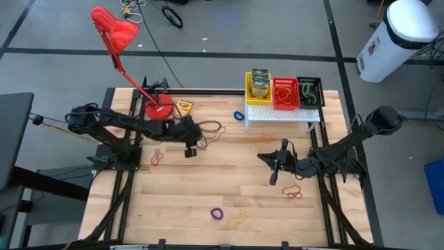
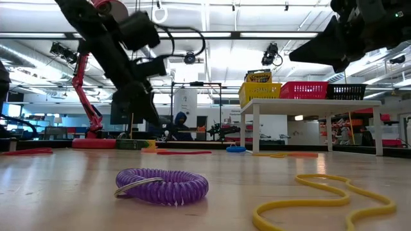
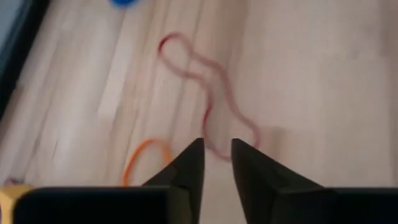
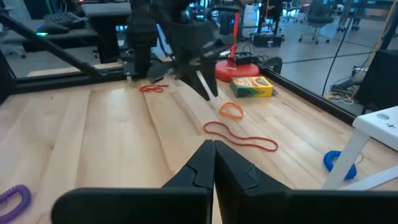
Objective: Pick & Place Office Desk Supplies
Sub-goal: Put the orange rubber band on the red basket
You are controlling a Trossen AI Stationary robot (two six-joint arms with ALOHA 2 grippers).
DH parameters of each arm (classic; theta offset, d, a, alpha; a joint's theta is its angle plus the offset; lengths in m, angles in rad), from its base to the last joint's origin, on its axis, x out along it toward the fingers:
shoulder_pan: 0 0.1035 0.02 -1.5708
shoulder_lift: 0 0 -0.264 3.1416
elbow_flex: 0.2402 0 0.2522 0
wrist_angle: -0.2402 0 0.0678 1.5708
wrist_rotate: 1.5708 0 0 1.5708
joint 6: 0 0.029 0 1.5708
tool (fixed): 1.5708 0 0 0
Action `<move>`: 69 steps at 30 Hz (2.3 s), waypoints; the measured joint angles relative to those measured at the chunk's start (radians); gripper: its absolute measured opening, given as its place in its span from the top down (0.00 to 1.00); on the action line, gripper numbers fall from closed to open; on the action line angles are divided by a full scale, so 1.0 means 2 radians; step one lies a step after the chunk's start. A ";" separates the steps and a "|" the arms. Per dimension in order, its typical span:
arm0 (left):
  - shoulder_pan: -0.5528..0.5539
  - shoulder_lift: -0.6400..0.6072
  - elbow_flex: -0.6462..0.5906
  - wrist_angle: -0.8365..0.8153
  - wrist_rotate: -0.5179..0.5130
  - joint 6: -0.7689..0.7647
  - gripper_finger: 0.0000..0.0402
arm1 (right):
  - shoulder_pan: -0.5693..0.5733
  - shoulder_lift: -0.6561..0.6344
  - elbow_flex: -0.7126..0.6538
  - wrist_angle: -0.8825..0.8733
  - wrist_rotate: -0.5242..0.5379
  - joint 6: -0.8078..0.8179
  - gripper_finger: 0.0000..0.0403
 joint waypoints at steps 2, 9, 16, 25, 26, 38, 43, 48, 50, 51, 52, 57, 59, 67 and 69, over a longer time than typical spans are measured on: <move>0.035 0.004 0.000 -0.007 0.023 0.006 0.72 | -0.004 0.000 0.000 0.003 0.000 0.000 0.98; 0.117 0.037 0.000 -0.012 0.114 0.019 0.65 | -0.009 0.000 0.000 0.003 0.000 0.009 0.98; 0.109 0.086 0.000 0.001 0.109 0.041 0.67 | -0.009 0.000 0.000 0.003 0.000 0.008 0.98; 0.109 0.081 0.000 0.005 0.073 0.037 0.97 | -0.009 -0.001 0.000 0.003 0.000 0.008 0.98; 0.109 0.074 -0.001 0.002 0.062 0.038 0.98 | -0.009 -0.001 0.000 0.003 0.000 0.008 0.98; 0.040 -0.003 -0.005 0.027 0.063 0.040 0.98 | -0.009 -0.001 0.000 -0.005 0.000 0.008 0.98; 0.065 0.011 -0.005 0.014 0.040 0.006 0.87 | -0.009 -0.001 0.000 -0.005 0.000 0.008 0.98; 0.132 0.035 -0.005 0.017 0.112 -0.036 0.75 | -0.009 -0.001 0.000 -0.001 0.000 0.008 0.98; 0.147 0.043 -0.005 0.019 0.122 -0.033 0.73 | -0.009 -0.001 0.000 -0.001 0.000 0.008 0.98; 0.152 0.047 -0.005 0.019 0.131 -0.029 0.73 | -0.009 -0.001 0.000 -0.001 0.000 0.008 0.98; 0.154 0.051 -0.004 0.019 0.141 -0.025 0.73 | -0.009 -0.001 0.000 -0.001 0.000 0.008 0.98; 0.151 0.078 -0.004 0.032 0.129 -0.007 0.73 | -0.017 -0.001 0.000 -0.001 0.000 0.008 0.98; 0.152 0.089 -0.004 0.044 0.125 -0.008 0.73 | -0.021 -0.001 0.000 -0.001 0.000 0.008 0.98; 0.152 0.109 0.025 0.029 0.117 -0.004 0.89 | -0.025 -0.001 0.000 -0.001 -0.006 0.009 0.98; 0.152 0.109 0.034 0.018 0.117 0.005 0.97 | -0.025 -0.001 0.000 -0.001 -0.007 0.009 0.98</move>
